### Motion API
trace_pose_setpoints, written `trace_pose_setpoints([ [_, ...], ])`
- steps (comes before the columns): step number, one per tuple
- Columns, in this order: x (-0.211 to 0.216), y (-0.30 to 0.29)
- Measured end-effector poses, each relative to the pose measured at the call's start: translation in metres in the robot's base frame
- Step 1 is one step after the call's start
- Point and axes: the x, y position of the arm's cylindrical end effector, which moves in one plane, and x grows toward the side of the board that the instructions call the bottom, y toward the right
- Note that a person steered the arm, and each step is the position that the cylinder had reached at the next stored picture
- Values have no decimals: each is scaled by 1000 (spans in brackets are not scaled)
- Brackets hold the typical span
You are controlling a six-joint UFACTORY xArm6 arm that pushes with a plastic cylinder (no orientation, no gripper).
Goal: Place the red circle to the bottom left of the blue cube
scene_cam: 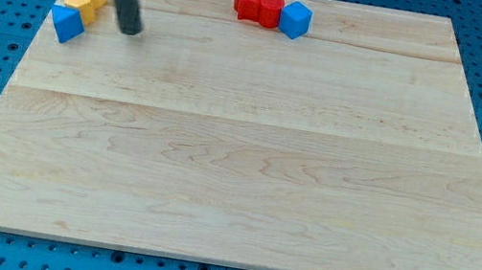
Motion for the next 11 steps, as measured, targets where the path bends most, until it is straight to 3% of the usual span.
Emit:
trace_pose_setpoints([
  [1, -1, 61],
  [2, -4, 63],
  [4, -74, 13],
  [5, -115, 28],
  [6, -120, 35],
  [9, -104, 168],
  [11, -14, 170],
])
